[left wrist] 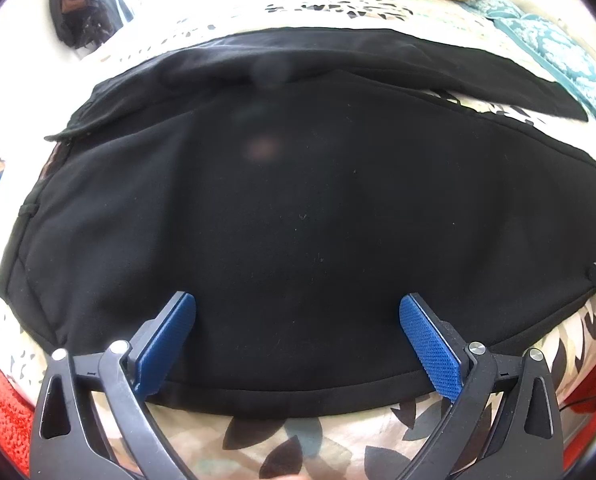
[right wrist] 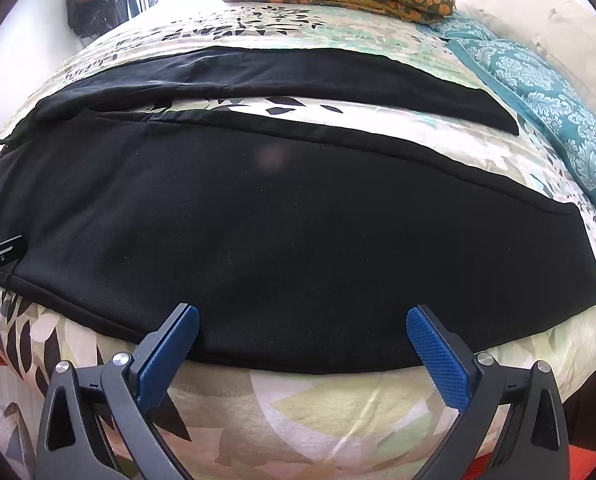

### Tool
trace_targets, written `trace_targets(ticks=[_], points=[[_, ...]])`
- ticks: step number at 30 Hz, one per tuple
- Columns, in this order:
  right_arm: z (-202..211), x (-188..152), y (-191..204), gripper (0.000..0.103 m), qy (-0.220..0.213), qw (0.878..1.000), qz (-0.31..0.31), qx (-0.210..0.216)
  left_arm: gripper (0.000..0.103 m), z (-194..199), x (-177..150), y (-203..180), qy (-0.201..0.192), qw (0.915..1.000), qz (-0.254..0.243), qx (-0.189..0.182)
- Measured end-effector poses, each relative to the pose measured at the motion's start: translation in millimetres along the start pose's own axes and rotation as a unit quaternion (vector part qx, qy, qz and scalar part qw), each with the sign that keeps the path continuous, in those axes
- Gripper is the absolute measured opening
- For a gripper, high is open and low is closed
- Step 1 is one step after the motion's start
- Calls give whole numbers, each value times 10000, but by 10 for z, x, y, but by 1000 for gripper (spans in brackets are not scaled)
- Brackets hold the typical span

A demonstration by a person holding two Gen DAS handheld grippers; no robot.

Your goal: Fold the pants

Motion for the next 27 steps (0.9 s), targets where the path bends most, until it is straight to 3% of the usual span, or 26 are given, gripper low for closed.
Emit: trace_targets(ticks=[16, 27], points=[[-66, 19, -17, 103, 27, 9995, -323, 29, 102, 103, -121, 42, -141, 9996, -82, -211], [-48, -5, -16, 103, -151, 9995, -292, 16, 102, 442, -51, -33, -940, 9954, -85, -163]])
Point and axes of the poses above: each gripper's, at about its wrist camera, not at the fingertips, and z roughly against the way its jaws point, y to its left, x to its top, the point moved 5 cm from there along -z, roughly the way its jaws point, and after that the axes turned 5 degrees about y, right-handed, at the moved point
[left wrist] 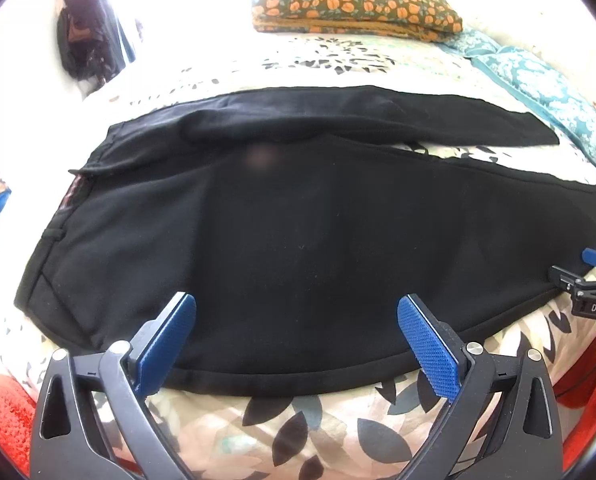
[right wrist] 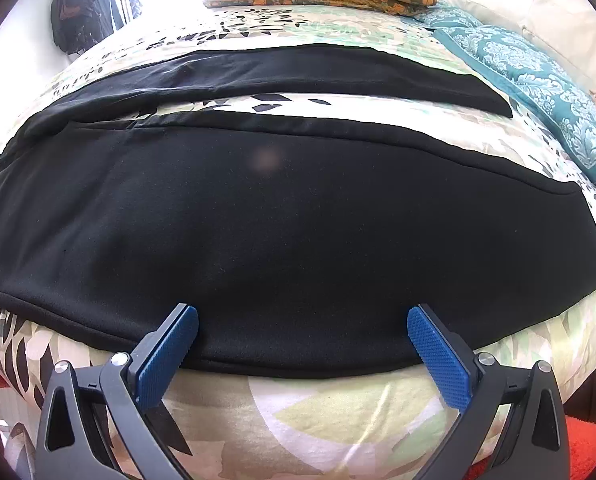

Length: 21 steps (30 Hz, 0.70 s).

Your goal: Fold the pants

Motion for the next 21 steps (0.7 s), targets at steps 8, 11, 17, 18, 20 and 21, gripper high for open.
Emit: trace_targets(ticks=[8, 11, 17, 18, 20, 21], points=[[85, 39, -23, 103, 66, 9999, 54, 67, 102, 132, -56, 53, -49, 10000, 47, 49], [233, 71, -19, 103, -277, 9996, 90, 51, 102, 130, -49, 99, -69, 9998, 143, 80], [448, 142, 47, 103, -848, 9960, 273, 97, 102, 72, -71, 128, 11, 9997, 207, 134], [453, 153, 58, 103, -857, 9959, 279, 122, 102, 68, -75, 122, 18, 9997, 184, 140], [465, 182, 52, 103, -848, 9960, 253, 151, 102, 68, -81, 108, 17, 9998, 131, 165], [487, 201, 25, 103, -867, 9958, 198, 198, 102, 72, -81, 99, 13, 9998, 100, 175]])
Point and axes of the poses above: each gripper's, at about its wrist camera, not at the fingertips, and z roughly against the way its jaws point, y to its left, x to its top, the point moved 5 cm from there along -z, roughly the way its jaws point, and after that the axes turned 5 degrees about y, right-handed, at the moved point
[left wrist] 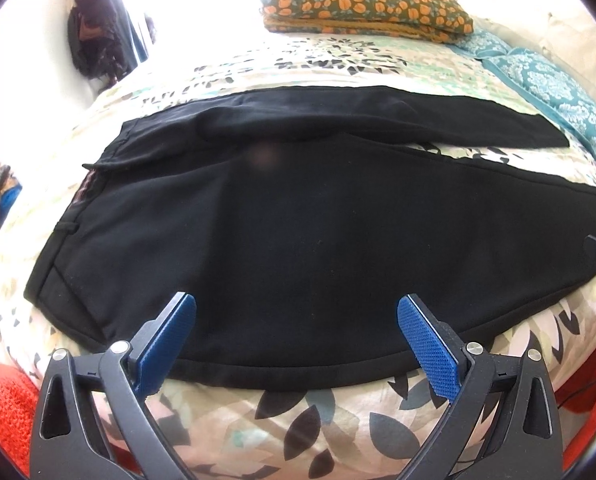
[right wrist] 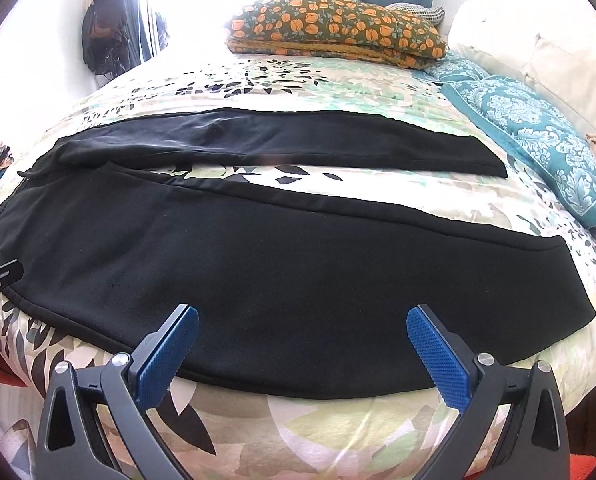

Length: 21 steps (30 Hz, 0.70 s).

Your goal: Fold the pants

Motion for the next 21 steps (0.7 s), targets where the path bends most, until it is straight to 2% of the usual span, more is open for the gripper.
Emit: trace_targets(ticks=[3, 6, 8, 10, 12, 13, 14, 15, 16, 19, 20, 21], points=[[203, 104, -308, 103, -371, 9977, -559, 123, 102, 24, 4, -11, -38, 10000, -76, 23], [463, 136, -955, 103, -831, 9822, -1673, 210, 102, 39, 4, 9, -69, 9999, -78, 40], [574, 55, -1533, 103, -971, 9625, -2530, 113, 102, 34, 18, 39, -66, 10000, -22, 49], [598, -87, -2155, 103, -854, 9364, -3399, -187, 102, 23, 45, 79, -71, 9999, 77, 41], [527, -267, -2712, 103, -478, 9038, -4226, -484, 102, 1, 77, 116, -71, 9998, 173, 46], [433, -333, -2914, 103, -179, 8936, -4459, -486, 102, -17, 88, 131, -61, 9997, 211, 57], [329, -371, -3057, 103, 101, 8887, -4556, -501, 102, -39, 96, 143, -35, 9997, 242, 73], [261, -380, -3156, 103, 268, 8896, -4527, -542, 102, -64, 101, 158, -3, 9996, 274, 94], [178, -356, -3193, 103, 396, 8965, -4385, -500, 102, -79, 100, 175, 19, 9995, 303, 109], [-108, -360, -3129, 103, 961, 9080, -4079, -36, 102, -101, 81, 213, 71, 9993, 344, 130], [-188, -355, -3085, 97, 1133, 9121, -3940, 55, 102, -104, 77, 222, 78, 9993, 339, 141], [-213, -367, -3058, 74, 1228, 9157, -3826, -64, 102, -105, 73, 230, 81, 9993, 334, 157]])
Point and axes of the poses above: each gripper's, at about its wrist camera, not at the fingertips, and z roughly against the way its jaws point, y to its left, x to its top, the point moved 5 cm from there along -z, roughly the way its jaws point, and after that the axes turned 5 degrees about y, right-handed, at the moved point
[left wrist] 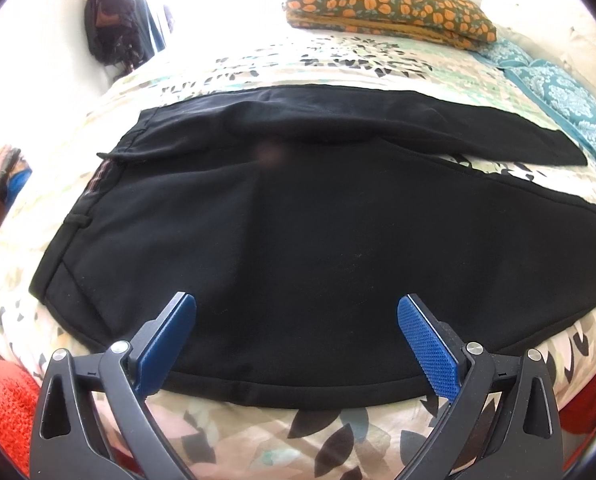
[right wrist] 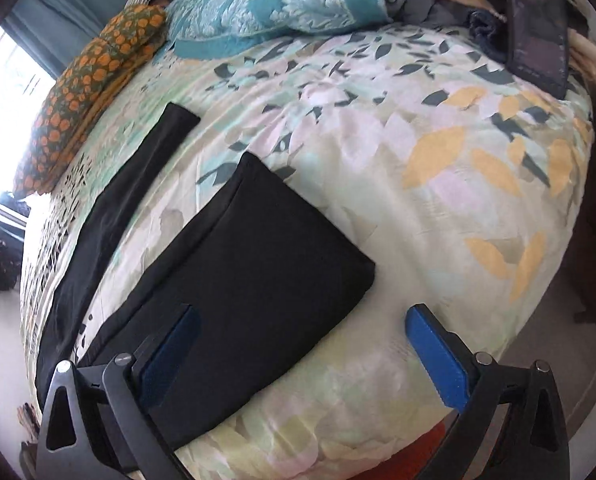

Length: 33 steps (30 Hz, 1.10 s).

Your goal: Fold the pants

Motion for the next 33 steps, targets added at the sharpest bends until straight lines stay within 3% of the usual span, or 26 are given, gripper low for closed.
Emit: trace_targets(ticks=[1, 2, 3, 6, 11, 13, 14, 17, 19, 21, 24, 27, 30, 33], points=[[18, 11, -16, 56, -55, 9997, 47, -216, 102, -4, 1, 10, 2, 10000, -2, 13], [54, 24, -40, 16, -110, 9996, 34, -248, 102, -7, 4, 17, 7, 10000, 2, 14], [86, 26, -60, 5, -110, 9999, 14, -123, 102, -13, 8, 23, 16, 10000, 13, 3], [244, -10, -155, 4, -213, 9996, -14, -161, 102, -20, 24, 4, 48, 9999, 29, -97], [120, -43, -332, 4, 110, 9991, -305, -268, 102, -91, 2, -177, 215, 9992, -226, -231], [117, -17, -265, 7, 83, 9990, -108, -416, 102, -114, 24, -220, 320, 9988, -215, -315], [132, -16, -249, 17, 73, 9988, -47, -490, 102, -115, 74, -219, 342, 9986, -170, -368], [333, 17, -248, 80, -195, 9965, 76, -813, 102, -84, 397, -135, 194, 9986, 79, -492], [599, 81, -190, 81, -629, 9898, 307, -1238, 102, -73, 730, -56, -28, 9985, 212, -512], [802, 150, 49, 81, -914, 9854, 644, -1280, 102, -160, 1070, -34, -155, 9986, 213, -449], [907, 188, 720, 83, -1028, 9844, 1224, -736, 102, -529, 1528, -128, -164, 9997, -175, 30], [690, 168, 1577, 91, -864, 9811, 1730, -93, 102, -996, 1834, -66, -126, 9967, -99, 799], [311, 79, 2413, 91, -603, 9729, 2188, 449, 103, -1533, 1822, 21, 459, 9928, -57, 1109], [-96, -55, 3188, 91, -488, 9577, 2724, 790, 103, -1587, 1750, 68, 131, 9951, 16, 982]])
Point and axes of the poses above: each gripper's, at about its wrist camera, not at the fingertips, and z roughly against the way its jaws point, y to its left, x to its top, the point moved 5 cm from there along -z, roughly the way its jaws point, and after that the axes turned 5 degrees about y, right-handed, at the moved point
